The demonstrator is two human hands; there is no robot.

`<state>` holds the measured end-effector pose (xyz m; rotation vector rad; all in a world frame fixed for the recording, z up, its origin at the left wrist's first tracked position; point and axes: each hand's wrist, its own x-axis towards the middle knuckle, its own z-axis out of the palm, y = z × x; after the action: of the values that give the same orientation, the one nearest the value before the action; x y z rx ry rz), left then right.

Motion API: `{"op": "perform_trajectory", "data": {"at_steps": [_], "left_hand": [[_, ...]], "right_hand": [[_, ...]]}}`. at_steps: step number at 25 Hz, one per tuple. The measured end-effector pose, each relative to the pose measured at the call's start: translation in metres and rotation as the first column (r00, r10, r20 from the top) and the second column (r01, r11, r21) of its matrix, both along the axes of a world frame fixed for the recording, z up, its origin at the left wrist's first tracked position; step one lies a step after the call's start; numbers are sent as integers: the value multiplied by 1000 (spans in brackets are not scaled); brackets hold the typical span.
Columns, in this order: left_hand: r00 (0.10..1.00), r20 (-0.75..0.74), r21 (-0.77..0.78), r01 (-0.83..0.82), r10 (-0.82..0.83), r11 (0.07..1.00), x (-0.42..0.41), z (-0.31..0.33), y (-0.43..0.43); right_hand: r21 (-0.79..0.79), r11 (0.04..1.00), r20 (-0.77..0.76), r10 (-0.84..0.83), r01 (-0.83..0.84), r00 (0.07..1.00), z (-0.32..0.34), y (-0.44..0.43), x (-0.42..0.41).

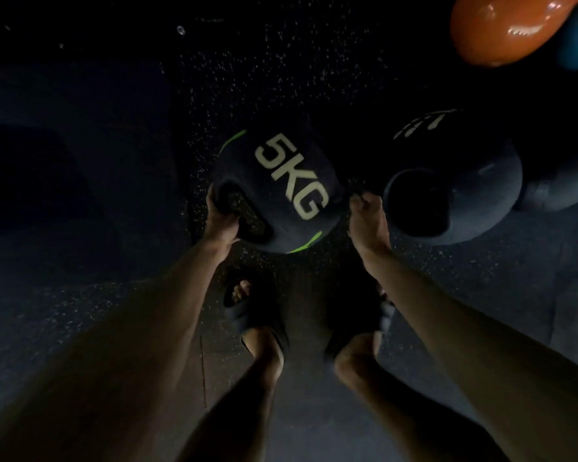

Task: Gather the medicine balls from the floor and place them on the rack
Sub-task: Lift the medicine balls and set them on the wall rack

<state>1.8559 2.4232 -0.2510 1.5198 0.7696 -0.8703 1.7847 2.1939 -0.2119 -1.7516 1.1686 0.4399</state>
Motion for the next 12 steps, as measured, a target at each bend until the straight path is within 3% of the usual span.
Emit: {"op": "perform_trajectory", "data": {"at_steps": [6, 12], "left_hand": [[994, 56, -37, 96, -94, 995, 12, -31, 34], [995, 68, -12, 72, -71, 997, 9, -56, 52]], "right_hand": [[207, 973, 54, 96, -105, 994, -48, -2, 54], [185, 964, 96, 176, -192, 980, -77, -7, 88]]}}
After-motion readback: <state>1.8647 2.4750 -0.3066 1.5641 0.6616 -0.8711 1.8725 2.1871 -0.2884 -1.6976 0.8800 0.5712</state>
